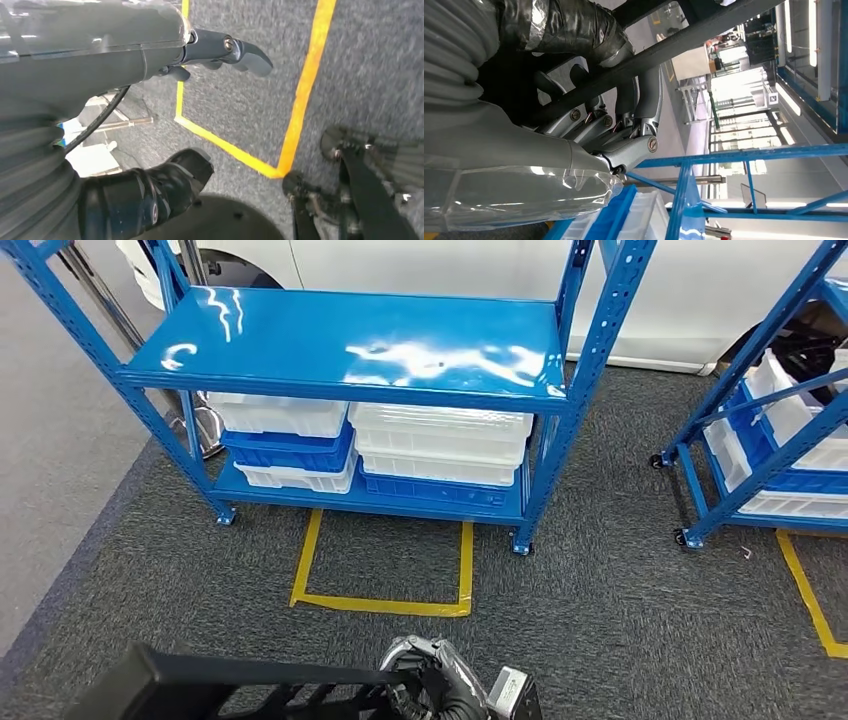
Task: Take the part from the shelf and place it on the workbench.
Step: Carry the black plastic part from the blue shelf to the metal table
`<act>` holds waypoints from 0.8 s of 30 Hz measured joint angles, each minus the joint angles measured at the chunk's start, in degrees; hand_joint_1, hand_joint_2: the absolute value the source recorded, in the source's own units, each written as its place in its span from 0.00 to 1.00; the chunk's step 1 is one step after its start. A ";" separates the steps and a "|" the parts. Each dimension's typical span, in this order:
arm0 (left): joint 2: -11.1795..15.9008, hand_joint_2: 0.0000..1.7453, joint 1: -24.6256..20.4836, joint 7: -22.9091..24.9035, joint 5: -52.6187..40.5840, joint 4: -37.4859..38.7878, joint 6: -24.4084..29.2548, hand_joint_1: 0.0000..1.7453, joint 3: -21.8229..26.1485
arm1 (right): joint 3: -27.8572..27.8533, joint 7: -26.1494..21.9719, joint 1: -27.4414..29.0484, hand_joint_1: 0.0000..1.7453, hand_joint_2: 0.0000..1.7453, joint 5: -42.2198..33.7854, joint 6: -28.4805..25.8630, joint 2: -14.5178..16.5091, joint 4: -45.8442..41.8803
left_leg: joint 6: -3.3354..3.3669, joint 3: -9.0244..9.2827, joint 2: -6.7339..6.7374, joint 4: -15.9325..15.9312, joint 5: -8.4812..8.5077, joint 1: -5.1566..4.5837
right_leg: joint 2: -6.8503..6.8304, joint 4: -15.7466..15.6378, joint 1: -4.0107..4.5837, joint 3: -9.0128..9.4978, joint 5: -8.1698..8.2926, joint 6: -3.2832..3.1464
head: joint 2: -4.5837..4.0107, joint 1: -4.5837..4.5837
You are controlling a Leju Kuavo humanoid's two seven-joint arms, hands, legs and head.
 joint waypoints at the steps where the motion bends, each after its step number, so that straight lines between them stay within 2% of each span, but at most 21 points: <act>1: -0.03 1.00 -0.02 0.01 0.00 0.00 0.00 0.00 -0.01 | 0.02 0.00 0.00 1.00 1.00 -0.03 0.01 0.00 0.00 | -0.11 -0.20 -0.04 0.37 -0.88 0.06 | -0.02 0.00 -0.01 -0.24 0.24 -0.14 | 0.00 -0.02; 3: -0.14 1.00 0.02 0.02 -0.01 0.00 0.00 0.00 -0.08 | 0.22 -0.01 0.01 1.00 1.00 -0.19 0.04 0.01 -0.01 | -0.62 -1.62 -0.13 6.96 -6.98 0.19 | -0.11 0.09 0.08 -1.96 1.67 -0.58 | 0.00 -0.06; 4: -0.18 1.00 0.04 0.02 -0.01 0.00 0.00 0.00 -0.14 | 0.32 -0.01 0.03 1.00 1.00 -0.27 0.07 0.01 -0.01 | -0.85 -1.76 -0.15 10.76 -8.74 0.22 | -0.17 0.24 0.12 -3.27 2.62 -0.66 | 0.00 -0.06; 5: -0.19 1.00 0.06 -0.01 -0.01 0.00 0.00 0.00 -0.21 | 0.43 -0.02 0.07 1.00 1.00 -0.38 0.09 0.00 -0.02 | -1.05 -1.22 -0.16 13.67 -9.57 0.27 | -0.24 0.45 0.14 -4.71 3.62 -0.66 | -0.01 -0.05; 6: -0.19 1.00 0.05 -0.06 0.01 0.00 0.00 0.00 -0.26 | 0.46 -0.03 0.13 1.00 1.00 -0.46 0.10 -0.01 -0.03 | -1.13 0.58 -0.18 13.27 -8.00 0.32 | -0.27 0.70 0.12 -5.81 4.32 -0.48 | -0.01 -0.05; 7: -0.20 1.00 0.05 -0.17 0.07 0.00 -0.01 0.00 -0.30 | 0.48 -0.06 0.22 1.00 1.00 -0.55 0.09 -0.02 -0.11 | -1.17 3.49 -0.24 10.02 -6.35 0.40 | -0.28 0.95 0.11 -6.71 4.86 -0.23 | -0.01 -0.06; 8: -0.24 1.00 0.05 -0.32 0.14 0.00 -0.03 0.00 -0.31 | 0.49 -0.07 0.32 1.00 1.00 -0.62 0.08 -0.04 -0.25 | -1.13 6.59 -0.38 5.60 -6.04 0.37 | -0.28 1.18 0.15 -7.24 5.24 0.05 | 0.00 -0.06; 9: -0.28 1.00 0.06 -0.49 0.27 0.00 -0.04 0.00 -0.31 | 0.49 -0.09 0.41 1.00 1.00 -0.68 0.06 -0.05 -0.45 | -0.91 9.17 -0.55 1.62 -6.52 0.31 | -0.28 1.31 0.22 -7.60 5.69 0.36 | 0.00 -0.05; 10: -0.32 1.00 0.08 -0.66 0.41 0.00 -0.06 0.00 -0.31 | 0.49 -0.12 0.48 1.00 1.00 -0.73 0.05 -0.08 -0.64 | -0.65 10.89 -0.71 -1.27 -7.26 0.20 | -0.28 1.34 0.29 -7.86 6.21 0.66 | 0.00 -0.05; 11: -0.36 1.00 0.10 -0.81 0.52 0.00 -0.07 0.00 -0.30 | 0.49 -0.13 0.52 1.00 1.00 -0.78 0.05 -0.10 -0.81 | -0.36 11.56 -0.83 -2.74 -7.75 0.03 | -0.29 1.30 0.33 -8.03 6.73 0.95 | -0.01 -0.05; 12: -0.39 1.00 0.15 -0.91 0.64 0.00 -0.07 0.00 -0.31 | 0.50 -0.15 0.57 1.00 1.00 -0.83 0.05 -0.13 -0.91 | 0.06 11.32 -0.83 -3.18 -7.72 0.08 | -0.27 1.21 0.40 -8.21 7.19 1.27 | -0.01 -0.03; 13: -0.45 1.00 0.11 -0.98 0.69 0.00 -0.07 0.00 -0.31 | 0.50 -0.15 0.63 1.00 1.00 -0.87 0.04 -0.18 -0.95 | 0.51 10.96 -0.72 -3.30 -7.38 0.16 | -0.17 1.46 0.39 -8.53 6.92 1.55 | -0.01 -0.03; 14: -0.51 1.00 0.07 -1.02 0.73 0.00 -0.07 0.00 -0.32 | 0.51 -0.15 0.72 1.00 1.00 -0.92 0.03 -0.25 -0.98 | 1.13 10.51 -0.58 -3.43 -6.99 0.24 | -0.05 2.43 0.39 -9.02 5.67 1.80 | -0.01 -0.01; 15: -0.58 1.00 0.04 -1.03 0.73 0.00 -0.07 0.00 -0.32 | 0.51 -0.15 0.80 1.00 1.00 -0.96 0.02 -0.32 -1.00 | 1.83 9.94 -0.42 -3.52 -6.53 0.27 | 0.07 4.56 0.38 -9.79 3.43 1.97 | -0.01 0.02; 17: -0.67 1.00 0.07 -1.08 0.60 0.01 -0.05 0.00 -0.36 | 0.51 -0.16 0.94 1.00 1.00 -1.03 -0.02 -0.48 -1.04 | 2.88 8.77 -0.18 -3.26 -5.76 -0.04 | 0.20 11.44 0.28 -11.70 -1.91 2.08 | -0.01 0.04; 18: -0.69 1.00 0.12 -1.10 0.44 0.02 -0.05 0.00 -0.42 | 0.51 -0.16 1.00 1.00 1.00 -1.08 -0.04 -0.54 -1.07 | 3.17 8.08 -0.11 -3.05 -5.44 -0.25 | 0.21 14.94 0.27 -12.43 -3.25 2.10 | -0.01 0.03; 19: -0.71 1.00 0.15 -1.11 0.25 0.02 -0.05 0.00 -0.55 | 0.51 -0.17 1.06 1.00 1.00 -1.13 -0.04 -0.62 -1.10 | 3.35 7.42 -0.07 -2.80 -5.16 -0.47 | 0.21 17.10 0.28 -12.55 -3.16 2.05 | -0.01 0.03; 20: -0.71 1.00 0.15 -1.11 0.03 0.02 -0.07 0.00 -0.75 | 0.51 -0.18 1.12 1.00 1.00 -1.18 -0.04 -0.69 -1.13 | 3.46 6.82 -0.07 -2.52 -4.95 -0.68 | 0.22 17.55 0.32 -11.91 -1.98 1.89 | -0.01 0.03; 21: -0.71 1.00 0.14 -1.11 -0.18 0.02 -0.10 0.00 -1.00 | 0.51 -0.18 1.17 1.00 1.00 -1.22 -0.04 -0.77 -1.18 | 3.51 6.31 -0.10 -2.24 -4.78 -0.90 | 0.23 15.99 0.45 -10.32 -0.16 1.56 | -0.01 0.03; 22: -0.74 1.00 0.14 -1.11 -0.32 0.02 -0.14 0.00 -1.24 | 0.51 -0.17 1.19 1.00 1.00 -1.25 -0.04 -0.85 -1.29 | 3.54 5.94 -0.13 -1.95 -4.67 -1.05 | 0.26 12.59 0.68 -7.90 1.36 0.97 | -0.01 0.03; 24: -0.99 1.00 0.13 -1.10 -0.47 0.02 -0.21 0.00 -1.58 | 0.51 -0.18 1.16 1.00 1.00 -1.29 -0.04 -0.97 -1.68 | 3.35 5.47 -0.13 -1.52 -4.47 -1.22 | 0.21 5.27 1.21 -3.09 1.97 -0.31 | -0.01 0.02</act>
